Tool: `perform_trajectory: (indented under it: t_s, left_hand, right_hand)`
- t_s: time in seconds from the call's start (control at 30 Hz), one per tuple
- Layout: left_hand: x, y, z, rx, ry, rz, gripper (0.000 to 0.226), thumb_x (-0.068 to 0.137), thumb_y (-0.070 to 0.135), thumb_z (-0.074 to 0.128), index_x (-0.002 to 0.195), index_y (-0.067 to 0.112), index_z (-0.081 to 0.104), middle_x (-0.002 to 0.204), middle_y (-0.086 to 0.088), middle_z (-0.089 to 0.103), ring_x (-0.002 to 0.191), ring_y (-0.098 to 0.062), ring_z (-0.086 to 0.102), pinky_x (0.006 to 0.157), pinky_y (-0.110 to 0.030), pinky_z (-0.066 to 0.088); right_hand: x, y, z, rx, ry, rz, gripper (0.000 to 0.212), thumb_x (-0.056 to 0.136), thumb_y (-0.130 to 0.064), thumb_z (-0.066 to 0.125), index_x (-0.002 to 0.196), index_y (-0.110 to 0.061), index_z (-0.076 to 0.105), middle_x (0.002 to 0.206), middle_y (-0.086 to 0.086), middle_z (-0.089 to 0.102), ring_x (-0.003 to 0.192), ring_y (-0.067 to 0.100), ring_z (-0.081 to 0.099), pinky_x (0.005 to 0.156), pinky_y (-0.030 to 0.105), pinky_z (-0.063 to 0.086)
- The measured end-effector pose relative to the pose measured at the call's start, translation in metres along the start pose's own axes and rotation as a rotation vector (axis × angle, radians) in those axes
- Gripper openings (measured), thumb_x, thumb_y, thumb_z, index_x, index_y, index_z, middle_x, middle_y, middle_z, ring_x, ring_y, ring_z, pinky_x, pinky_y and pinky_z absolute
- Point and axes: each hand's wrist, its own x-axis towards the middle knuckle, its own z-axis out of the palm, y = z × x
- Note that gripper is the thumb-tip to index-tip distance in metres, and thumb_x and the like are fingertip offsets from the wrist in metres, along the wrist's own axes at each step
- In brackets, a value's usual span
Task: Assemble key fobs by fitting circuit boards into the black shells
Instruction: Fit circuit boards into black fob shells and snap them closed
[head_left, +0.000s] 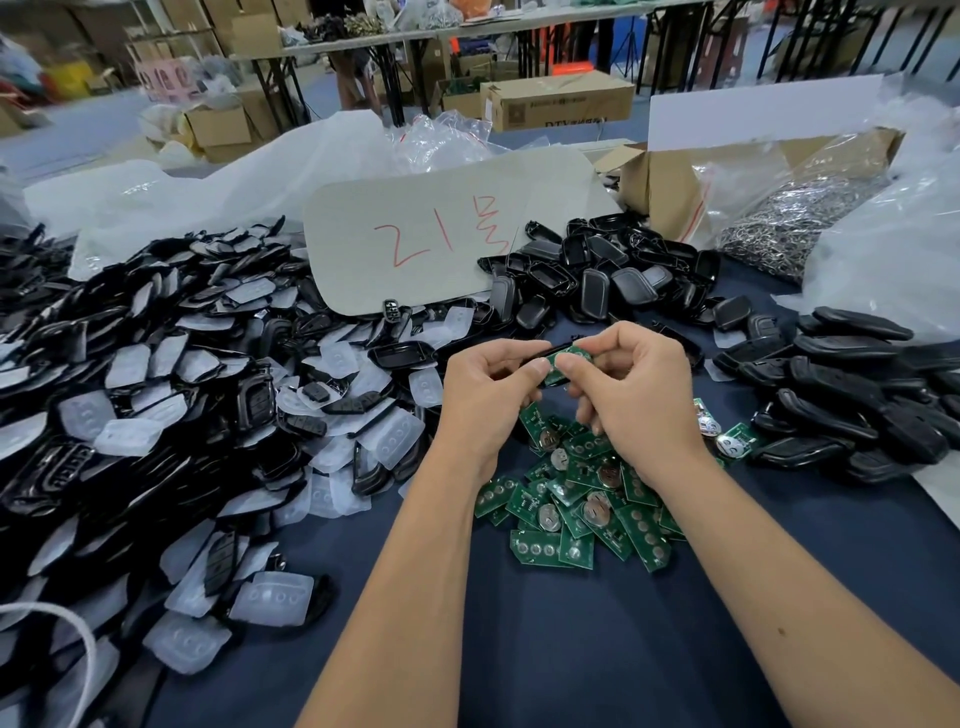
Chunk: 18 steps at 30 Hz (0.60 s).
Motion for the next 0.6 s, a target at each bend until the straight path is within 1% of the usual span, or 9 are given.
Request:
perform_trajectory:
  t_s: [0.1,0.13,0.2,0.27,0.33,0.37,0.43,0.5,0.6]
  left_hand:
    - [0.001,0.001,0.002,0.013,0.0,-0.003,0.019,0.092,0.002,0.074,0.099,0.019,0.08,0.096,-0.029,0.072,0.064,-0.01,0.059,0.064,-0.02,0.052]
    - [0.001,0.001,0.002,0.02,-0.002,-0.002,0.018,0.092,0.002,0.074,0.099,0.018,0.08,0.094,-0.029,0.072,0.063,-0.009,0.06,0.063,-0.019,0.051]
    - [0.001,0.0,0.001,0.023,-0.002,0.002,0.019,0.091,0.001,0.075,0.099,0.017,0.08,0.088,-0.026,0.072,0.06,-0.009,0.059,0.062,-0.018,0.049]
    - [0.002,-0.001,0.0,0.028,-0.003,0.003,0.021,0.09,0.0,0.074,0.097,0.019,0.081,0.082,-0.019,0.072,0.06,-0.009,0.059,0.061,-0.018,0.049]
    - [0.003,-0.001,-0.001,0.058,-0.009,0.015,0.022,0.09,0.001,0.074,0.095,0.021,0.081,0.079,-0.013,0.075,0.061,-0.008,0.06,0.061,-0.018,0.049]
    - [0.003,0.0,-0.001,0.073,-0.013,0.023,0.022,0.09,0.001,0.074,0.095,0.021,0.081,0.077,-0.009,0.075,0.062,-0.007,0.061,0.06,-0.018,0.049]
    - [0.003,0.003,-0.002,0.083,-0.021,0.032,0.022,0.09,0.002,0.073,0.094,0.021,0.081,0.075,0.002,0.075,0.063,-0.003,0.06,0.06,-0.016,0.047]
    - [0.003,0.008,-0.002,0.063,-0.018,0.024,0.024,0.091,0.001,0.072,0.093,0.023,0.081,0.07,0.007,0.072,0.06,-0.002,0.057,0.058,-0.015,0.045]
    - [0.001,0.018,0.0,-0.111,0.068,-0.036,0.02,0.09,0.0,0.074,0.091,0.02,0.078,0.065,0.004,0.064,0.054,-0.006,0.051,0.053,-0.017,0.042]
  right_hand:
    - [-0.003,-0.003,0.002,-0.143,0.059,-0.056,0.019,0.091,-0.022,0.08,0.09,-0.014,0.063,0.059,0.004,0.069,0.04,0.019,0.063,0.044,0.031,0.049]
    - [-0.002,-0.003,0.002,-0.189,0.08,-0.066,0.025,0.09,-0.025,0.082,0.093,-0.013,0.06,0.056,0.004,0.067,0.041,0.018,0.063,0.05,0.031,0.051]
    - [-0.001,-0.004,0.0,-0.273,0.113,-0.054,0.039,0.084,-0.033,0.086,0.099,-0.015,0.055,0.053,0.003,0.064,0.045,0.018,0.062,0.06,0.027,0.052]
    - [0.001,-0.003,-0.004,-0.321,0.129,-0.033,0.043,0.078,-0.042,0.089,0.098,-0.02,0.057,0.055,0.002,0.063,0.048,0.014,0.058,0.057,0.022,0.047]
    - [0.004,-0.003,-0.01,-0.351,0.1,-0.038,0.034,0.078,-0.046,0.089,0.094,-0.026,0.066,0.062,-0.002,0.065,0.054,0.008,0.056,0.054,0.016,0.043]
    - [0.005,-0.003,-0.012,-0.337,0.06,-0.044,0.025,0.08,-0.043,0.088,0.093,-0.028,0.072,0.068,-0.005,0.067,0.058,0.007,0.058,0.055,0.016,0.044]
    - [0.007,-0.004,-0.014,-0.196,-0.049,-0.023,0.009,0.088,-0.027,0.083,0.095,-0.027,0.078,0.077,-0.004,0.074,0.06,0.006,0.063,0.058,0.022,0.049]
    - [0.007,-0.006,-0.013,-0.013,-0.084,0.023,0.01,0.091,-0.011,0.079,0.096,-0.02,0.079,0.075,0.002,0.076,0.058,0.013,0.068,0.055,0.027,0.053]
    - [0.006,-0.014,-0.004,0.181,-0.016,0.024,0.01,0.091,-0.005,0.078,0.092,-0.015,0.078,0.069,0.004,0.074,0.057,0.017,0.068,0.055,0.025,0.055]
